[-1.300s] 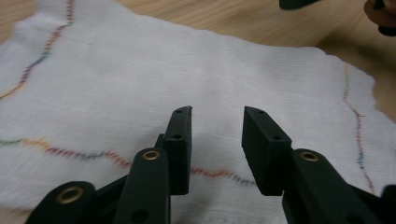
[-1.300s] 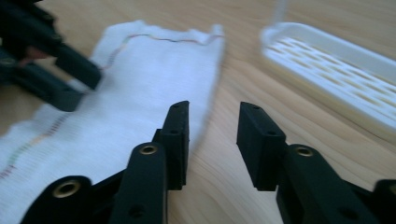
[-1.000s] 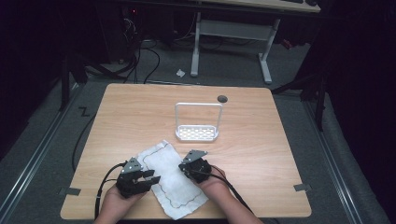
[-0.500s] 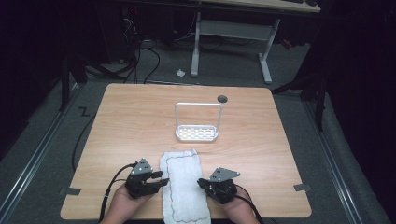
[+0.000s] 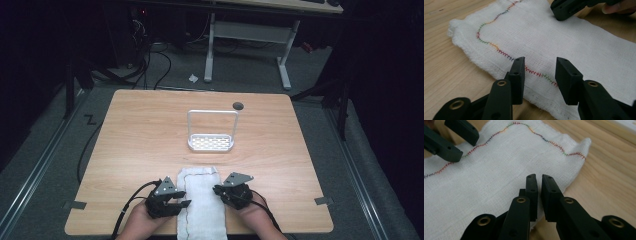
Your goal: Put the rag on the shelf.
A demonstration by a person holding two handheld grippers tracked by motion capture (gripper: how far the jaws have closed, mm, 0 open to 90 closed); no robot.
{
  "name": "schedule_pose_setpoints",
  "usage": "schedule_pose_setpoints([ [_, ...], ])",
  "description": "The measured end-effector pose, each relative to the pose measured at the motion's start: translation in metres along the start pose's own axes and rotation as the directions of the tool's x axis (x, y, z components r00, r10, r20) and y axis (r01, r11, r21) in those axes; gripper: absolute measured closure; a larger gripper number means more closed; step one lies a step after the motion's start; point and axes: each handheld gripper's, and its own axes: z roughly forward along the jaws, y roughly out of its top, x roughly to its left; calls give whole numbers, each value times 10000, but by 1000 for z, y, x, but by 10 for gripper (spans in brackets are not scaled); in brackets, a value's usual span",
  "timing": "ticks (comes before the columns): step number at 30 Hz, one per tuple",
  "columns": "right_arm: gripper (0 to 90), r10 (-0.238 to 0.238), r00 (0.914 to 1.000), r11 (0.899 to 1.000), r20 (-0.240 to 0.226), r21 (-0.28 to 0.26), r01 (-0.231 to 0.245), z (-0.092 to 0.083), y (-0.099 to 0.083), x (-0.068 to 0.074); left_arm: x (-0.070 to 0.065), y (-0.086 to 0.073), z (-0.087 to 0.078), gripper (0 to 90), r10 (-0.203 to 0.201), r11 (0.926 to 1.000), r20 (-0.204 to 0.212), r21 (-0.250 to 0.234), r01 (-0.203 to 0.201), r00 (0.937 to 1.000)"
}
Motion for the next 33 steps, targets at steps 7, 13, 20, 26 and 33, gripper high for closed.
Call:
schedule_pose_setpoints([
  [7,740,825,9965,9913,-138,-1019,-835,-11,-4,-13,33,10,-11,477,-1512,9864,-1585,-891,1384,9757],
  [13,697,1163,9932,9879,-64,-1027,-1163,-15,-12,-23,50,20,18,430,-2280,9728,-1620,-780,2179,9601],
  [20,625,1216,9925,9851,123,-1244,-1192,-18,-12,-25,42,27,35,612,-1333,9902,-2084,-691,1214,9689],
  [26,556,1204,9926,9872,158,-1075,-1180,-13,-12,-27,42,25,35,803,-1734,9832,-1497,-836,1623,9734],
  [33,539,1629,9863,9815,278,-1069,-1591,0,4,-32,45,24,34,809,-2035,9771,-1266,-891,1932,9709],
])
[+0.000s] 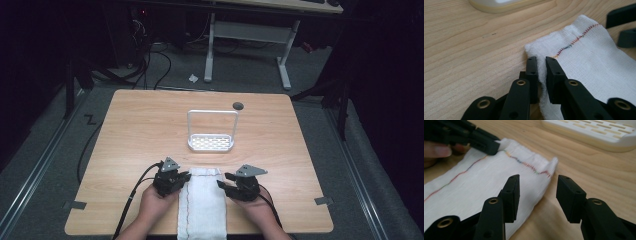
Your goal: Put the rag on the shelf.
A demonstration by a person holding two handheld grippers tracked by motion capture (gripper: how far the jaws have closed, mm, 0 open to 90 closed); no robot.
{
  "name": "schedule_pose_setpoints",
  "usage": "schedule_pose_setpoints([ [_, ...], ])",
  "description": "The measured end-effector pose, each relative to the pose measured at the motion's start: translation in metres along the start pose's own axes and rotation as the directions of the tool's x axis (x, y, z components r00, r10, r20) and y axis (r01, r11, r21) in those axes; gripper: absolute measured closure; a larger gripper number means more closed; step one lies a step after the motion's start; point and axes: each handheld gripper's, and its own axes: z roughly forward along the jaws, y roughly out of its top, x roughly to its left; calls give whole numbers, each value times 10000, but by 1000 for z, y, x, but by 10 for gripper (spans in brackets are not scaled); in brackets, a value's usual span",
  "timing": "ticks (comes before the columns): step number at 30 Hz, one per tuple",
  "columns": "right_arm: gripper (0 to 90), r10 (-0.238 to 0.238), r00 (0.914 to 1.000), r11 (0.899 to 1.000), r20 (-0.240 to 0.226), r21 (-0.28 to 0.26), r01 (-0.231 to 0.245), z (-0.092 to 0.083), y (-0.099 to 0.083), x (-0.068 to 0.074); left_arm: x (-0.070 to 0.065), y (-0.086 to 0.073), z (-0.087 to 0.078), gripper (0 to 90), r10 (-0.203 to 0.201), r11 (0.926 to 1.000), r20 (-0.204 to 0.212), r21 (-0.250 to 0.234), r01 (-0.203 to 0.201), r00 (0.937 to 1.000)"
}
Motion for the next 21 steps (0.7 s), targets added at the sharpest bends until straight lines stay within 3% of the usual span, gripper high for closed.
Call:
schedule_pose_setpoints([
  [2,536,0,9999,10000,170,46,-1,8,7,-4,1,0,0,809,-137,9999,96,-11,137,9999],
  [6,556,497,9986,9986,179,175,-501,19,17,-9,4,0,0,811,-395,9992,207,-46,396,9990],
  [7,562,471,9988,9987,137,209,-474,21,18,-9,3,-1,-1,811,-344,9994,165,-46,345,9993],
  [9,574,250,9983,9980,529,571,-280,26,20,-7,3,-1,-1,810,-326,9995,149,-41,326,9994],
  [13,578,32,9988,9963,492,858,-74,30,19,-2,3,-1,-1,807,-334,9994,139,-45,334,9993],
  [15,580,42,9986,9974,520,711,-79,31,16,-1,3,-1,-1,806,-329,9994,138,-49,330,9994],
  [19,594,666,9976,9967,160,448,-673,29,12,-7,4,-1,-1,806,-365,9993,171,-46,365,9992],
  [21,643,570,9980,9973,259,448,-581,28,12,-8,3,-1,0,807,-355,9994,175,-49,356,9992],
])
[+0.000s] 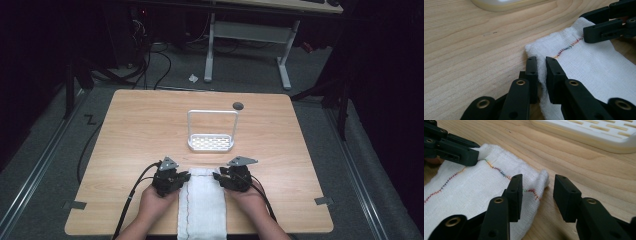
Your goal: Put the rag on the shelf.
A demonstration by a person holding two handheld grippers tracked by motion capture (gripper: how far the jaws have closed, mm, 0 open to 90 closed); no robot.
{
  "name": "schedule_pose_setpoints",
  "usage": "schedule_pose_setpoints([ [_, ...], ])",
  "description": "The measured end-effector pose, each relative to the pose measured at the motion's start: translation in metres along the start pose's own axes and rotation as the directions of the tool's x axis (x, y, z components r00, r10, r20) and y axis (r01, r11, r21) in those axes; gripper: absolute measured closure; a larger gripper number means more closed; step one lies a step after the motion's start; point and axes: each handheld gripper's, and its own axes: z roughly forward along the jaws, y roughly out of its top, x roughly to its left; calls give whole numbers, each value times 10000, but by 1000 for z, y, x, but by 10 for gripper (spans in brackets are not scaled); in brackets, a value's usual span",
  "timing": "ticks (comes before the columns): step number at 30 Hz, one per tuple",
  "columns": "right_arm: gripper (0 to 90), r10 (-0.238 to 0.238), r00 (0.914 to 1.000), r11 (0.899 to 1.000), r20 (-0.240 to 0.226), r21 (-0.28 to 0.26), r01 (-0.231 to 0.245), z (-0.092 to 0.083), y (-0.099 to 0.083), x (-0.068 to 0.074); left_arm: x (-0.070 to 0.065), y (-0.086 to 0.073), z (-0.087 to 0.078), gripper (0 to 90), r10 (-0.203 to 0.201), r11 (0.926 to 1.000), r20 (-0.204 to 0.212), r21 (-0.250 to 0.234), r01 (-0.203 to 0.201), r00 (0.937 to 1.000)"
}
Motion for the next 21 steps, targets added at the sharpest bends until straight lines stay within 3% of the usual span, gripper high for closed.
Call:
schedule_pose_setpoints([
  [6,787,-296,9995,9995,-112,85,297,1,0,3,0,0,0,808,24,10000,8,6,-24,10000],
  [9,842,-102,9994,9999,-336,111,106,2,0,4,0,0,0,809,15,10000,9,8,-15,10000],
  [19,861,-460,9989,9989,-110,38,461,2,1,8,-2,-1,-2,820,106,9999,-147,-46,-107,9998],
  [21,861,-522,9986,9986,-81,-41,522,0,1,10,-2,-2,-4,822,99,9997,-137,-241,-102,9999],
])
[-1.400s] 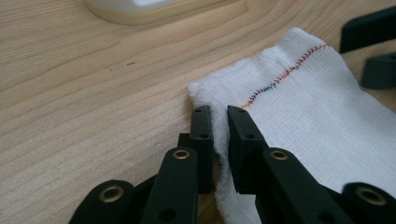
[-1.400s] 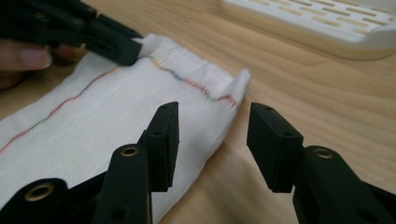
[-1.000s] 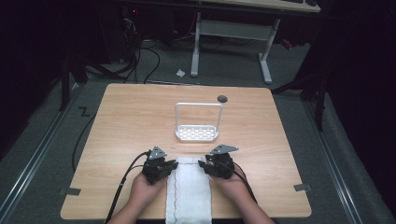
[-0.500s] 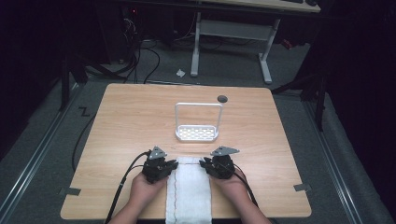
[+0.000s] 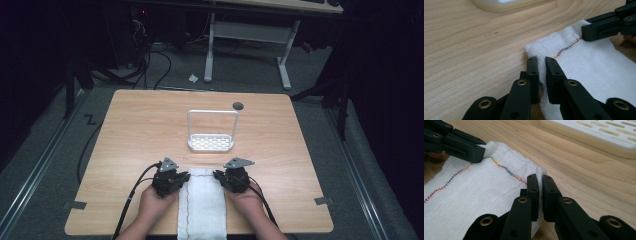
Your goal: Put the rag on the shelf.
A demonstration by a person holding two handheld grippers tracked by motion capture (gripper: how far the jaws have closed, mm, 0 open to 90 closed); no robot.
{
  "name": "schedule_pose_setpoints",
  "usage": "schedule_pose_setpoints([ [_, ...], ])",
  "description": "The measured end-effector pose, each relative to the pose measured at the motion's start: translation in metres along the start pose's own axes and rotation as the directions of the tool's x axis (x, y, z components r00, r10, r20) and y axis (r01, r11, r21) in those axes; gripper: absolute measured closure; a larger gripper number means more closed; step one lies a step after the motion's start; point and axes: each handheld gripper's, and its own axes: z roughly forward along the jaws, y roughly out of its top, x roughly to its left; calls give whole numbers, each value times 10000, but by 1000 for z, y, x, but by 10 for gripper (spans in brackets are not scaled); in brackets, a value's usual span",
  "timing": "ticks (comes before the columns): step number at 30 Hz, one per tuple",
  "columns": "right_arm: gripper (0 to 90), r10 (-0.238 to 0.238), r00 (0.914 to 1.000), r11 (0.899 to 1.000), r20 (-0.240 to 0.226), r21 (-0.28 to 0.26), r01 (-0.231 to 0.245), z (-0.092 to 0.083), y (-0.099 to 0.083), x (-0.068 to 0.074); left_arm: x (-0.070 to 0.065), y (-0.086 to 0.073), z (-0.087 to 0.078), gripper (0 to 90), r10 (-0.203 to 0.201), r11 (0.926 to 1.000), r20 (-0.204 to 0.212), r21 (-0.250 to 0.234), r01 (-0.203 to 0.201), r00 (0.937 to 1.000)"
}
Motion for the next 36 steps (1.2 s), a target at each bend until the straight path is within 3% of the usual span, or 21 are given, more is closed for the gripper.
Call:
schedule_pose_setpoints([
  [4,862,-82,10000,9993,-32,-377,81,-10,1,2,-1,0,-5,829,-200,9990,230,-386,209,9995],
  [10,862,-237,9996,9941,144,-1053,251,-26,4,5,-13,4,-15,833,42,9918,228,-1281,-12,9997],
  [20,862,-447,9986,9821,273,-1817,489,-45,15,5,-23,27,-26,835,309,9814,155,-1902,-274,9994],
  [24,861,-461,9983,9770,355,-2066,524,-52,22,2,-29,41,-30,836,564,9730,14,-2243,-546,9984],
  [33,862,-562,9951,9555,815,-2847,773,-73,48,-6,-29,68,-37,835,716,9550,-95,-2880,-713,9974],
  [36,861,-563,9945,9471,885,-3106,813,-80,60,-8,-32,82,-43,835,874,9444,-282,-3156,-918,9958],
])
